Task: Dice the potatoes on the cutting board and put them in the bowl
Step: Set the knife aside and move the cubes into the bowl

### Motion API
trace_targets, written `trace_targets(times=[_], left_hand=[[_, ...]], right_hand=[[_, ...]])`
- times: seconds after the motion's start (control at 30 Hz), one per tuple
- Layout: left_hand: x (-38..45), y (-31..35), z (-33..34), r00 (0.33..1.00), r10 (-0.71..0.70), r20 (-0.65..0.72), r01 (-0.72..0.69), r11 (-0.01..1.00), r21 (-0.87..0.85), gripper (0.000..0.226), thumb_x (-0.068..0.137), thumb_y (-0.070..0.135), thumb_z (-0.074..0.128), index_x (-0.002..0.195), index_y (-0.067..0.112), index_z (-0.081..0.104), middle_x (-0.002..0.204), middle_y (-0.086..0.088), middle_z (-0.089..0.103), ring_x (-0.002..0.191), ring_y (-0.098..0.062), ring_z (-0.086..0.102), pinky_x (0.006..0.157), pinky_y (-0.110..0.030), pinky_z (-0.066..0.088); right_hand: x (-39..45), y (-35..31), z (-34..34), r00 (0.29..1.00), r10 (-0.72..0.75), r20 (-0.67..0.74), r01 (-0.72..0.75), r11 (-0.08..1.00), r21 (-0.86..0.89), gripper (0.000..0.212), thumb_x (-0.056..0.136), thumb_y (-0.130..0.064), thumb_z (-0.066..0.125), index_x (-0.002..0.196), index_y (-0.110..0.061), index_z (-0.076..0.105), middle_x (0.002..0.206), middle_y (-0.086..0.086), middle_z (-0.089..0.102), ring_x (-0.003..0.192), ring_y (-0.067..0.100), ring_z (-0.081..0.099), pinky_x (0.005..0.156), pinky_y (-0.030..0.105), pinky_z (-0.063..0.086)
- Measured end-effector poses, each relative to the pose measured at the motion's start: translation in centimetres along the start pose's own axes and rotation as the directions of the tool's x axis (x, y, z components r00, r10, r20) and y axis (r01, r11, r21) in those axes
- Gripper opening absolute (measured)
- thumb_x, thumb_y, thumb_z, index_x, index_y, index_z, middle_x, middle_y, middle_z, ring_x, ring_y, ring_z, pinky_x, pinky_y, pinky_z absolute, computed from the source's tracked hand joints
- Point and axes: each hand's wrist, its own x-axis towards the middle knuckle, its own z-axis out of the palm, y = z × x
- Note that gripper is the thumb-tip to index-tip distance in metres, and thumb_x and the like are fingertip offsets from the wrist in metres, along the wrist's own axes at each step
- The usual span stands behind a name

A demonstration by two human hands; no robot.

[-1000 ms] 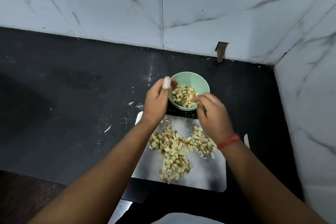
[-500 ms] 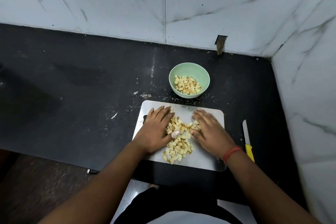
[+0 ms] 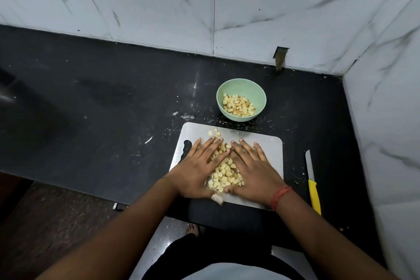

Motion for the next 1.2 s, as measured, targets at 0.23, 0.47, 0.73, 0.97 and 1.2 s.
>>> trace_targets(times=[0.23,0.47,0.73,0.97,1.2], left_hand=[[0.1,-0.4,0.4,0.999,-0.032,0.003,0.032,0.999,-0.035,0.118,0.081,0.084,0.054,0.164,0.021,-0.002,0.17,-0.014,-0.012,0.155,-0.031,-0.017,0.125,-0.052,-0.004],[1.2,-0.9,1.0,0.998,-0.064,-0.027,0.062,0.996,-0.072,0.109,0.085,0.082,0.049,0.163,0.013,0.015,0.169,-0.013,0.007,0.157,-0.03,0.003,0.127,-0.052,0.008],[2.5,-0.5,1.6,0.971,-0.159,-0.179,0.131,0.978,-0.16,0.083,0.091,0.076,0.049,0.145,0.013,0.045,0.145,-0.013,0.042,0.134,-0.03,0.037,0.113,-0.051,0.035],[3.7,-0.2,1.6,0.942,-0.194,-0.273,0.145,0.971,-0.191,0.055,0.095,0.062,0.051,0.116,0.011,0.056,0.112,-0.006,0.051,0.1,-0.024,0.045,0.089,-0.04,0.045],[4.9,-0.7,1.0,0.928,-0.279,-0.247,0.176,0.913,-0.369,0.038,0.095,0.051,0.056,0.098,0.013,0.061,0.096,-0.002,0.057,0.089,-0.016,0.044,0.079,-0.036,0.043]], right_hand=[[-0.1,0.6,0.3,1.0,-0.005,-0.008,0.005,1.0,0.024,0.1,0.078,-0.087,0.031,0.155,-0.028,0.011,0.164,-0.004,-0.002,0.15,0.021,-0.011,0.12,0.056,0.002],[1.1,1.4,0.7,0.994,-0.06,-0.089,0.059,0.998,-0.013,0.08,0.087,-0.077,0.031,0.151,-0.029,0.027,0.155,-0.001,0.03,0.143,0.024,0.025,0.118,0.05,0.018],[2.4,1.8,1.2,0.956,-0.033,-0.291,0.033,0.999,-0.002,0.045,0.094,-0.052,0.046,0.13,-0.026,0.053,0.124,-0.002,0.055,0.109,0.022,0.05,0.088,0.039,0.042],[3.6,2.0,1.1,0.905,-0.037,-0.424,0.039,0.999,-0.004,0.028,0.096,-0.033,0.044,0.093,-0.017,0.066,0.088,0.001,0.06,0.08,0.022,0.053,0.07,0.035,0.048],[4.8,2.4,0.1,0.918,0.125,-0.377,-0.065,0.984,0.169,0.033,0.094,-0.039,0.042,0.083,-0.017,0.065,0.077,-0.001,0.063,0.073,0.021,0.059,0.061,0.033,0.048]])
